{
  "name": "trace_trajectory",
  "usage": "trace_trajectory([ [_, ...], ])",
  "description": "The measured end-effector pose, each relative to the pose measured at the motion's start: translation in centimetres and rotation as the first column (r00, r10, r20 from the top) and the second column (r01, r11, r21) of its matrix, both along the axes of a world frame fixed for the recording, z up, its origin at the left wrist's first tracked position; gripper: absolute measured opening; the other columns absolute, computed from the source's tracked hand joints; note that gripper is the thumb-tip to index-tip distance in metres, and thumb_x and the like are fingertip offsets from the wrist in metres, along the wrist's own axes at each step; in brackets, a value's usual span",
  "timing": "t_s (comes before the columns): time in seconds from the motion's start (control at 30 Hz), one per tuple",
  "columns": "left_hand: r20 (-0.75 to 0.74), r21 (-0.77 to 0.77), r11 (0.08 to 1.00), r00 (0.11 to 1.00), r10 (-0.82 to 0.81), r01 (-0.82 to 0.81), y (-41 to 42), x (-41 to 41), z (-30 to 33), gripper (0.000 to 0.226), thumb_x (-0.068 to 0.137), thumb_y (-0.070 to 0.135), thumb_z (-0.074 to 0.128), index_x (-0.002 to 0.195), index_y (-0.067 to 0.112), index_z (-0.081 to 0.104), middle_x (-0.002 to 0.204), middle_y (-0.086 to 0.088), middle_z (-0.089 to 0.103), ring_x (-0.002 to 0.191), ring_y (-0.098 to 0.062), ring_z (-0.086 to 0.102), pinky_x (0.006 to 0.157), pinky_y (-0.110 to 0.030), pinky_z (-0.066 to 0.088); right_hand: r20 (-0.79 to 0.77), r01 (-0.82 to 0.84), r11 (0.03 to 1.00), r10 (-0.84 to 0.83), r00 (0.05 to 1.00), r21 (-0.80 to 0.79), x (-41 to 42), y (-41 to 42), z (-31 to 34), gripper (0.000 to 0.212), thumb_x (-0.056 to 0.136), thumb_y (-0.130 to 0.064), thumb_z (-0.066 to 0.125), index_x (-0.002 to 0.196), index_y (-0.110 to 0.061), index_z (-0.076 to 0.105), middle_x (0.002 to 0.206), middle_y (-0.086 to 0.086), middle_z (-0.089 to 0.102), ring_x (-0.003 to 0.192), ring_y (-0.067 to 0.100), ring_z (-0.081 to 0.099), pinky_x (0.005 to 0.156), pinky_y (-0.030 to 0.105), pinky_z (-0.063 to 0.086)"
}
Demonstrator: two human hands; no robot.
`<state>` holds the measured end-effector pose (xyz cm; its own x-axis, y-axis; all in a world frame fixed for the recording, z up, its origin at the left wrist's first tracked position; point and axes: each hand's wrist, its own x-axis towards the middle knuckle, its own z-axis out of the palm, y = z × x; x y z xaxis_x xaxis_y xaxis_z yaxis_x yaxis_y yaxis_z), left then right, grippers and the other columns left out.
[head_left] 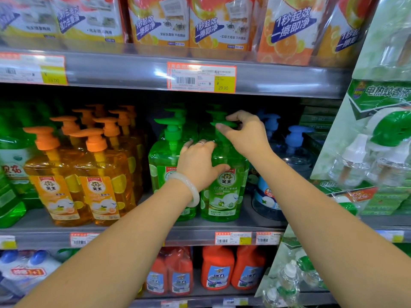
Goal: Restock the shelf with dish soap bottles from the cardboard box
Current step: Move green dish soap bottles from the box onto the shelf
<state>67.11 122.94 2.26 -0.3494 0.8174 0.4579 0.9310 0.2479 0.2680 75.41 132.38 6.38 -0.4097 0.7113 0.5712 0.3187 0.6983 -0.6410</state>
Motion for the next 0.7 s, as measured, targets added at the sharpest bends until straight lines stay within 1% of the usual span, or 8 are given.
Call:
trace_trajectory([
  [0.23, -0.018, 0.019, 1.000, 1.000, -0.004, 0.004, 0.1, -0.1, -0.2, 0.067, 0.082, 0.053, 0.060, 0.135, 0.014, 0.045, 0.136, -0.006, 0.051, 0.129, -0.022, 0.042, 0.115, -0.031, 0.013, -0.010, 0.017, 1.000, -0.017, 1.000, 0.018, -0.2, -0.3, -0.1, 0.038, 0.084, -0.032, 0.066, 0.114, -0.009, 0.062, 0.118, 0.007, 0.061, 0.095, 0.010, 0.049, 0.080, 0.019, 0.038],
  [0.3, -0.025, 0.027, 1.000, 1.000, -0.008, 0.008, 0.2, -0.2, -0.3, 0.067, 0.083, 0.053, 0.060, 0.135, 0.014, 0.045, 0.136, -0.006, 0.051, 0.129, -0.022, 0.043, 0.115, -0.031, 0.013, -0.002, -0.005, 1.000, 0.005, 1.000, 0.006, 0.0, -0.3, -0.5, 0.041, 0.085, -0.031, 0.065, 0.120, -0.010, 0.059, 0.123, 0.008, 0.057, 0.107, 0.016, 0.053, 0.085, 0.021, 0.039],
  [0.37, -0.033, 0.025, 0.999, 0.999, -0.018, 0.019, 0.2, -0.3, -0.3, 0.066, 0.083, 0.053, 0.059, 0.135, 0.014, 0.045, 0.136, -0.006, 0.051, 0.128, -0.022, 0.044, 0.116, -0.033, 0.013, 0.010, -0.069, 0.997, 0.070, 0.998, -0.047, 0.5, -0.4, -1.3, 0.056, 0.085, -0.032, 0.065, 0.134, -0.012, 0.047, 0.135, 0.011, 0.048, 0.123, 0.022, 0.047, 0.098, 0.027, 0.039],
  [0.43, -0.069, 0.016, 0.999, 0.997, -0.036, 0.038, 0.2, -0.6, -0.4, 0.067, 0.084, 0.053, 0.057, 0.137, 0.015, 0.042, 0.140, -0.005, 0.048, 0.130, -0.020, 0.042, 0.117, -0.035, 0.009, 0.024, -0.102, 0.991, 0.104, 0.994, -0.088, 1.5, -0.4, -2.4, 0.076, 0.082, -0.035, 0.068, 0.144, -0.013, 0.031, 0.145, 0.011, 0.037, 0.133, 0.023, 0.039, 0.109, 0.033, 0.034],
  [0.47, -0.099, 0.012, 0.999, 0.994, -0.042, 0.043, 0.0, -0.8, -0.6, 0.067, 0.085, 0.053, 0.056, 0.138, 0.017, 0.041, 0.142, -0.003, 0.046, 0.133, -0.019, 0.040, 0.118, -0.037, 0.006, 0.039, -0.092, 0.992, 0.096, 0.995, -0.088, 2.2, -0.3, -3.0, 0.081, 0.080, -0.036, 0.070, 0.145, -0.013, 0.027, 0.147, 0.010, 0.035, 0.135, 0.022, 0.036, 0.110, 0.030, 0.031],
  [0.57, -0.153, 0.052, 0.998, 0.988, -0.026, 0.034, -0.7, -1.3, -1.6, 0.066, 0.086, 0.052, 0.055, 0.141, 0.020, 0.038, 0.146, 0.001, 0.041, 0.138, -0.018, 0.032, 0.118, -0.040, -0.001, 0.117, -0.057, 0.994, 0.068, 0.991, -0.089, 4.0, -0.3, -5.0, 0.086, 0.076, -0.037, 0.073, 0.145, -0.014, 0.028, 0.145, 0.008, 0.036, 0.136, 0.019, 0.033, 0.103, 0.023, 0.026],
  [0.63, -0.185, 0.125, 0.992, 0.983, 0.002, 0.022, -1.3, -1.6, -2.6, 0.063, 0.084, 0.047, 0.061, 0.137, 0.017, 0.046, 0.143, -0.004, 0.046, 0.138, -0.023, 0.032, 0.117, -0.043, 0.000, 0.148, -0.058, 0.984, 0.084, 0.985, -0.170, 4.5, -0.3, -6.4, 0.092, 0.072, -0.037, 0.077, 0.145, -0.016, 0.025, 0.142, 0.007, 0.038, 0.134, 0.019, 0.034, 0.106, 0.027, 0.028],
  [0.7, -0.219, 0.208, 0.978, 0.975, 0.031, 0.016, -2.0, -2.1, -3.4, 0.060, 0.077, 0.040, 0.071, 0.127, 0.010, 0.057, 0.134, -0.012, 0.055, 0.134, -0.032, 0.039, 0.115, -0.050, 0.009, 0.110, -0.089, 0.956, 0.124, 0.986, -0.279, 4.6, -0.5, -7.5, 0.096, 0.067, -0.032, 0.082, 0.143, -0.018, 0.025, 0.138, 0.006, 0.043, 0.130, 0.020, 0.040, 0.109, 0.038, 0.036],
])
